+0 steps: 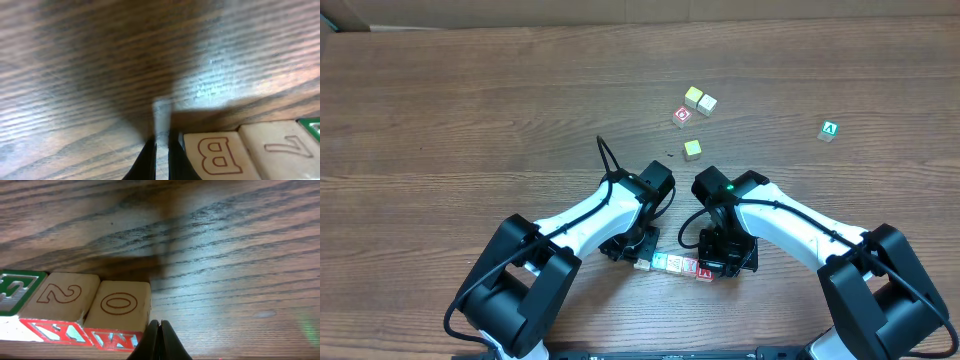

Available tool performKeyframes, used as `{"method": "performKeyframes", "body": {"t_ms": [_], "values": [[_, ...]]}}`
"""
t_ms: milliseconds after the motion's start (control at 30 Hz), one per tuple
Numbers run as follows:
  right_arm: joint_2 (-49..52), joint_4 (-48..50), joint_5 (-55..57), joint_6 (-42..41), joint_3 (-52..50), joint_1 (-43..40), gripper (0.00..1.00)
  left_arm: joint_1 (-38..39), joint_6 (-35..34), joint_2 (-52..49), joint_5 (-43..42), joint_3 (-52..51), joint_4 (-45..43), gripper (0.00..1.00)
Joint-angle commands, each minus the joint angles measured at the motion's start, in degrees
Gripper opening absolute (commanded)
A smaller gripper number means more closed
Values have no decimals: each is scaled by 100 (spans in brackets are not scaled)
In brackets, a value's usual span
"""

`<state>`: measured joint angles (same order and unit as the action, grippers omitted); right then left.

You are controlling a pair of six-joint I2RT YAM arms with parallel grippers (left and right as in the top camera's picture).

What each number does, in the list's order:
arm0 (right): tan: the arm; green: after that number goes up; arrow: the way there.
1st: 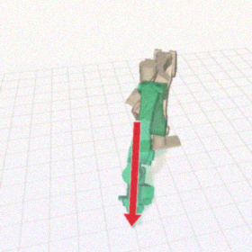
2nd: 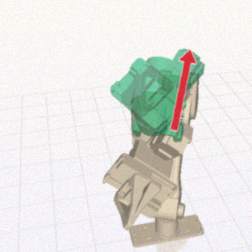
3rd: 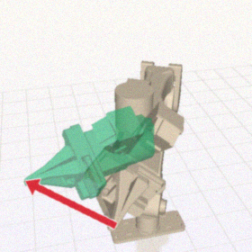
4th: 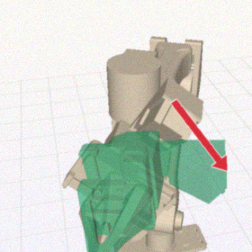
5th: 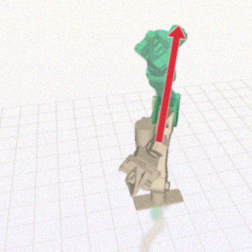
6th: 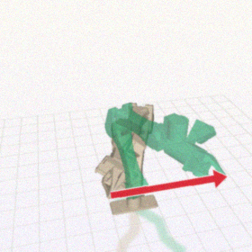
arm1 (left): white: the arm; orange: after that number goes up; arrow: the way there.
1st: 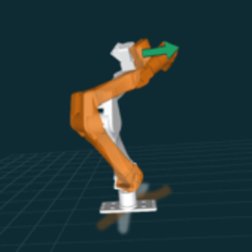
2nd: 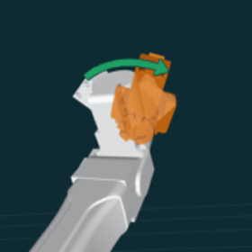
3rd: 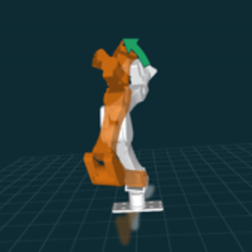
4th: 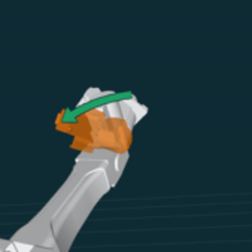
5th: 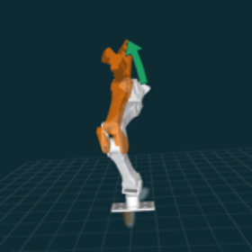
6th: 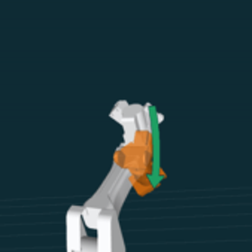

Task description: Flip 5 blocks

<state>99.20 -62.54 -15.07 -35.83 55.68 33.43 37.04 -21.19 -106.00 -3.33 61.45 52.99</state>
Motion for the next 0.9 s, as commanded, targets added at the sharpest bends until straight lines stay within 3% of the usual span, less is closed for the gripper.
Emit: {"method": "performKeyframes", "body": {"t_ms": [0, 867], "values": [[-103, 96, -304, -138, -24, 76, 4, -37, 140, -264, 695, -136, -387, 4], [-103, 116, -306, -1576, -24, 376, 4, -37, 752, -264, 1014, -136, -640, 4]]}}
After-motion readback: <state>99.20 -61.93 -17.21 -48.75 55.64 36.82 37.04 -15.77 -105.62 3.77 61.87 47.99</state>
